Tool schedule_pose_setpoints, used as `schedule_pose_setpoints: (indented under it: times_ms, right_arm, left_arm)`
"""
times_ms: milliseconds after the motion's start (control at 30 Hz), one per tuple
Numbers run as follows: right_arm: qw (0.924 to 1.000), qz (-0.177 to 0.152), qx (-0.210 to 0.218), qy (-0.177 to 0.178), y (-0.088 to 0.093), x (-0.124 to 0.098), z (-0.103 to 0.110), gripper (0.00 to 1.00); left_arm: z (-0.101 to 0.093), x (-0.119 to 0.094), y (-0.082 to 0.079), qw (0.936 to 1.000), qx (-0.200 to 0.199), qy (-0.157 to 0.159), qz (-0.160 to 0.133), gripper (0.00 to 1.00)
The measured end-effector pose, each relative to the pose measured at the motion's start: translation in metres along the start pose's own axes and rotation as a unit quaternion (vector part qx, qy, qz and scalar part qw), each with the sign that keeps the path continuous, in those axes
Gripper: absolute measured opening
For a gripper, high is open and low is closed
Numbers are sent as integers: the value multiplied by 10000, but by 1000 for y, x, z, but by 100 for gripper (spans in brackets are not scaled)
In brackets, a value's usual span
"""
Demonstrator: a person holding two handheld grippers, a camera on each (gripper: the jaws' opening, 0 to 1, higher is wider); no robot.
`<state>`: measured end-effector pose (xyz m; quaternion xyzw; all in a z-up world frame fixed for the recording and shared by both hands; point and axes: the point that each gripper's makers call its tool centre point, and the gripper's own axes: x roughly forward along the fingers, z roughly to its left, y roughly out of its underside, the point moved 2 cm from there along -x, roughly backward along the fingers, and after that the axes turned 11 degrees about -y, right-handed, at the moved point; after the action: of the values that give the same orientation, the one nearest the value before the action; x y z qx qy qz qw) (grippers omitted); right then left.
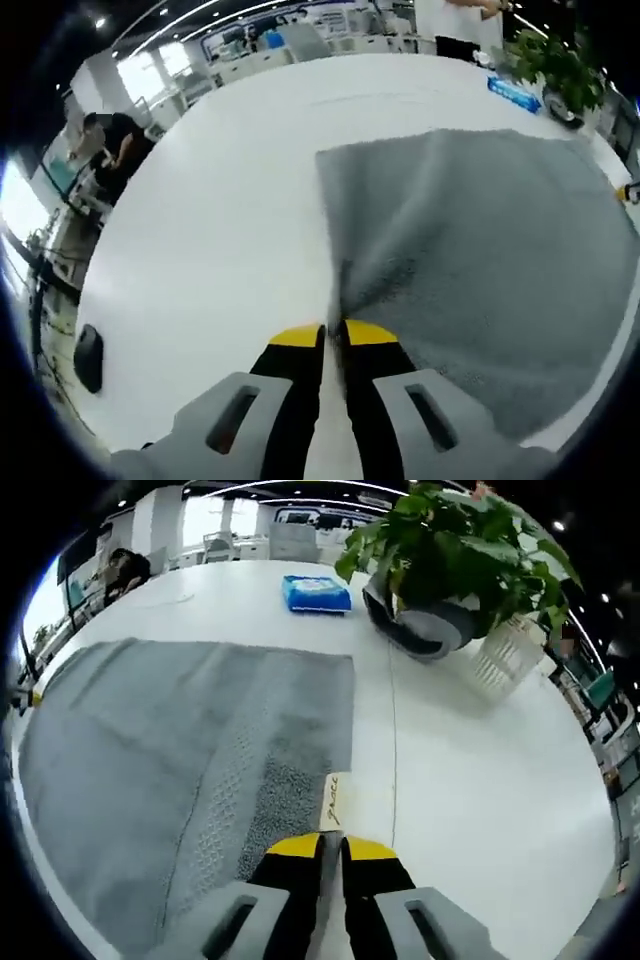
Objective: Open the folded towel by lifting each exposed corner and separating the folded layers until the towel lies flat within the target outline without major curled edges
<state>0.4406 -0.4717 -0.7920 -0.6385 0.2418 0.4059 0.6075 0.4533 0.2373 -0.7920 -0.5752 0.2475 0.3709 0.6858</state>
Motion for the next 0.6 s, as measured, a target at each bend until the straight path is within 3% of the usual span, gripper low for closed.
schedule_pose_setpoints:
  times_ms: [33,100,167,200,267,333,433,500,533,567,600]
  right_arm:
    - [9999,-69,-71,-69,-1,-5,1,7]
    - [9986,-403,-324,85,-6,-22,3,7]
    - [9974,-497,-516,46,-1,-38,13,8]
    - [9969,-516,-581,-143,5,-43,24,9]
    - [9960,-411,-626,-493,19,-48,43,9]
    - [9955,-334,-631,-619,33,-51,58,9]
    - [9954,-90,-441,-841,59,-46,75,12]
    - [9948,28,-295,-972,77,-40,85,17]
    - [9948,80,-323,-962,84,-38,86,18]
    - [9932,-586,-695,-728,67,-39,83,18]
    - [9945,-224,-703,-749,82,-42,82,18]
  left_arm:
    - [2,-7,1,9999,-55,-77,-40,13]
    - [0,-26,-12,9960,223,-24,-868,13]
    - [-8,-45,-10,9930,250,150,-1143,13]
    - [-11,-51,-5,9931,221,238,-1131,13]
    - [-32,-71,13,9908,267,737,-1100,13]
    - [-43,-81,32,9909,388,853,-970,13]
    - [-52,-83,59,9916,591,922,-686,16]
    - [-56,-80,72,9882,997,917,-714,22]
    - [-54,-76,83,9869,1302,780,-555,22]
    - [-51,-72,94,9834,1639,685,-358,20]
    - [-55,-73,75,9795,1514,809,-1054,20]
